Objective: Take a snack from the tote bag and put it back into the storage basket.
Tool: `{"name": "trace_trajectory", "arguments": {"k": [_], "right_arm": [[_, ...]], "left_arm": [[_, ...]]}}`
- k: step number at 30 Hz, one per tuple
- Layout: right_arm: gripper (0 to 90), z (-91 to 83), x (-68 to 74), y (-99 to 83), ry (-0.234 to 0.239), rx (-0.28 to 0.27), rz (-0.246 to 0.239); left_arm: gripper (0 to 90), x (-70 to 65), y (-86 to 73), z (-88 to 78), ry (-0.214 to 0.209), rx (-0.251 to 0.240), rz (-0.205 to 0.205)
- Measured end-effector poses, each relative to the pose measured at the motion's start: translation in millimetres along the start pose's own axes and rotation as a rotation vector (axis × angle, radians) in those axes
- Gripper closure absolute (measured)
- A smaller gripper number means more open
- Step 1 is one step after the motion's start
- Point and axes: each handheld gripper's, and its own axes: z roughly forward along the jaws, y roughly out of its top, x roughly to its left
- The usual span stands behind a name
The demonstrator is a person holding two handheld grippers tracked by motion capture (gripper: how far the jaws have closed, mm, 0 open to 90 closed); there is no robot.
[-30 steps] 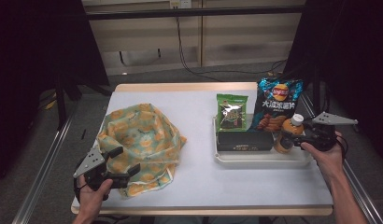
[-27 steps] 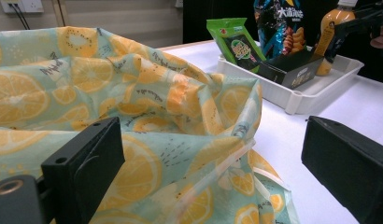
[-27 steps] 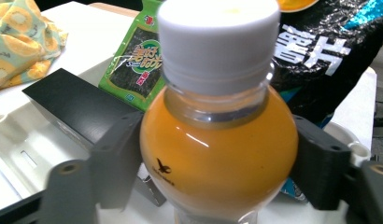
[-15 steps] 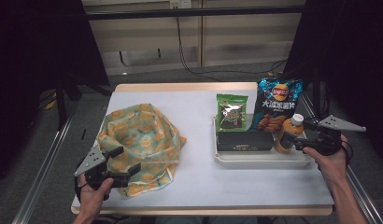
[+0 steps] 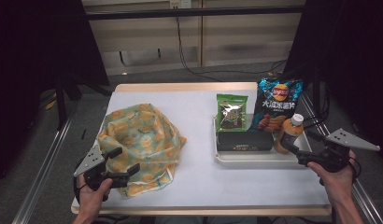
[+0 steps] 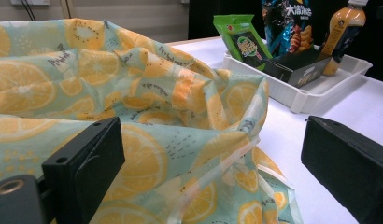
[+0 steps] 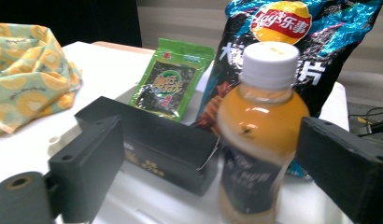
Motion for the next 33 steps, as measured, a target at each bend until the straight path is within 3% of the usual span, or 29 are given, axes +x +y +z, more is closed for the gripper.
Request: {"name": "trace_trajectory", "arguments": {"k": [6,10,13,20,24,26,27,29,31,33], "right_arm": [[4.2,-11.7,16.9,-7.6,0.027,-0.011,0.019],[7.8,-13.4,30.8,-12.4,-0.009,0.009,0.027],[9.0,-13.7,42.8,-17.3,-0.011,0.027,0.038],[10.4,-3.5,68.9,-28.4,0.021,0.078,0.021],[10.5,4.5,81.4,-27.1,0.043,0.09,0.014],[10.4,9.7,87.3,-28.2,0.046,0.096,0.007],[10.2,11.5,90.0,-29.1,0.051,0.091,0.003],[9.7,15.3,92.1,-32.9,0.064,0.08,0.018],[9.6,18.1,90.8,-36.9,0.064,0.1,0.018],[9.4,19.0,87.7,-40.9,0.06,0.107,0.027]], "left_arm": [[5.7,-2.3,0.0,0.1,0.006,0.0,0.007],[5.7,-3.9,-0.5,0.5,0.001,0.007,0.003],[5.7,-6.1,-0.3,0.6,0.004,0.009,0.007],[5.7,-14.3,2.5,3.0,0.006,0.033,0.009],[5.7,-23.3,0.3,1.6,-0.007,0.056,0.027],[5.6,-26.9,-1.4,0.2,-0.03,0.053,0.008],[5.6,-29.6,-2.7,-0.2,-0.034,0.054,0.019],[5.7,-32.6,-2.8,-0.6,-0.035,0.056,0.042],[5.7,-31.0,-1.7,-1.0,-0.047,0.038,0.042],[5.7,-28.4,-0.9,-1.8,-0.032,0.032,0.043]]}}
